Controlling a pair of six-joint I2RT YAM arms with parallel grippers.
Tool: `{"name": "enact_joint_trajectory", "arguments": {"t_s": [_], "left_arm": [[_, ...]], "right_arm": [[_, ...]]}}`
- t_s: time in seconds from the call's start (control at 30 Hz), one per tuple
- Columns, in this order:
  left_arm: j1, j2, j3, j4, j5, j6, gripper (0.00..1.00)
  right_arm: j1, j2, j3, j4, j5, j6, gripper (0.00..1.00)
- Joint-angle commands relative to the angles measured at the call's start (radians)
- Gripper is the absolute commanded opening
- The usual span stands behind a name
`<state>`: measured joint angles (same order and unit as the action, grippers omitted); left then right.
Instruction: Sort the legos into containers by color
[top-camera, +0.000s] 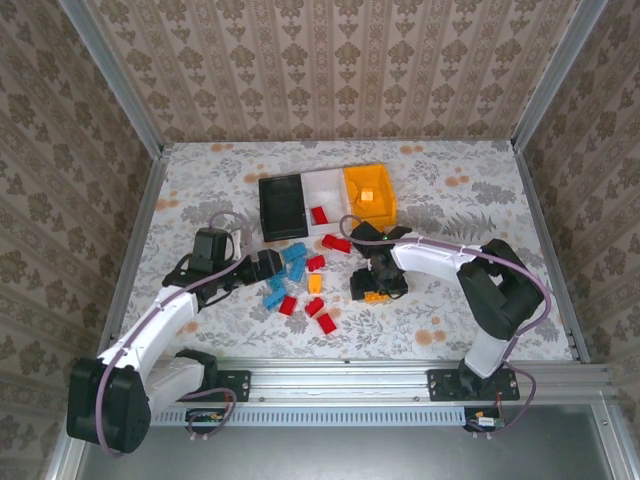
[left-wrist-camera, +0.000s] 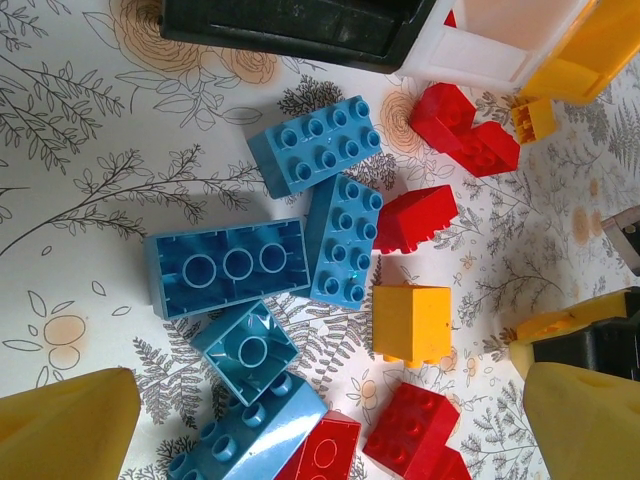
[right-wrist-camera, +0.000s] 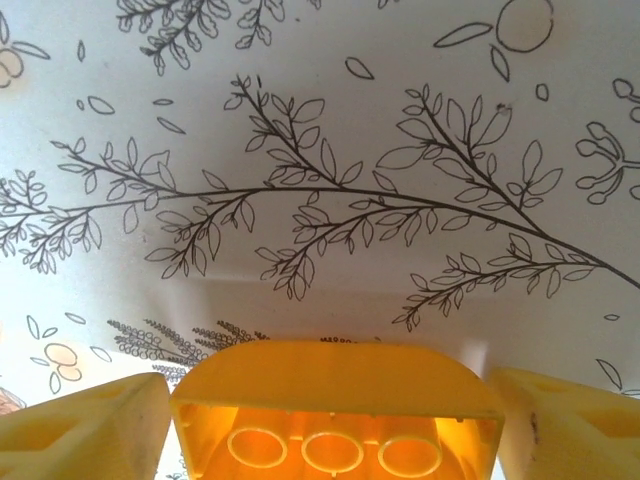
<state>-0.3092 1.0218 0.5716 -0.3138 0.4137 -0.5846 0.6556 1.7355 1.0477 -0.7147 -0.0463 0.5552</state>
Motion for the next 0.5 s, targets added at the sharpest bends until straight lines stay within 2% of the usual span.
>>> {"name": "enact_joint_trajectory", "arguments": {"t_s": [0.0, 0.27, 0.47], "left_arm": [[-0.004, 0.003, 0.007, -0.008, -0.006, -0.009, 1.0], [-0.003, 0.0, 0.004, -0.012, -0.012, -0.006, 1.0], [-0.002, -0.006, 0.002, -0.014, -0.012, -0.005, 1.0]], "right_arm": [[0.006, 0.021, -0.006, -0.002, 0.033, 0.012, 0.76], [0.006, 0.002, -0.001, -0.02, 0.057, 0.018, 0.56], [0.003, -0.046, 0.01, -0.056, 0.086, 0.02, 0.55]]}}
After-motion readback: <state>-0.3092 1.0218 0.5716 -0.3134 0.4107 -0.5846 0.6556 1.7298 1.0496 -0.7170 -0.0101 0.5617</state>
